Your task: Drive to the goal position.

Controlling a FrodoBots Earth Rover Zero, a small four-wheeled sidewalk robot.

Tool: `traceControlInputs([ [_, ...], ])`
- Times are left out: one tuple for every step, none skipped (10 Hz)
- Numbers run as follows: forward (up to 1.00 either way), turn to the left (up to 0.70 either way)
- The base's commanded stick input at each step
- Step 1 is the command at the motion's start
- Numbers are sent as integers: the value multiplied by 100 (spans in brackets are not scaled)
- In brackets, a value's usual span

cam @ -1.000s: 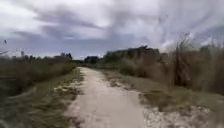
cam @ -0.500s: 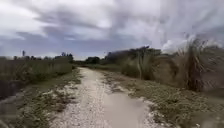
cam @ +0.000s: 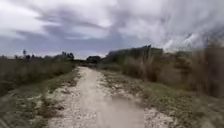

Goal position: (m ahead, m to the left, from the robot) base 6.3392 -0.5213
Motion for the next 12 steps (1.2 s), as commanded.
traceControlInputs([
  [85,34],
  [85,34],
  [85,34],
  [85,34],
  [85,34],
  [85,34],
  [85,34],
  [85,30],
  [85,11],
  [85,0],
  [85,0],
  [85,0],
])
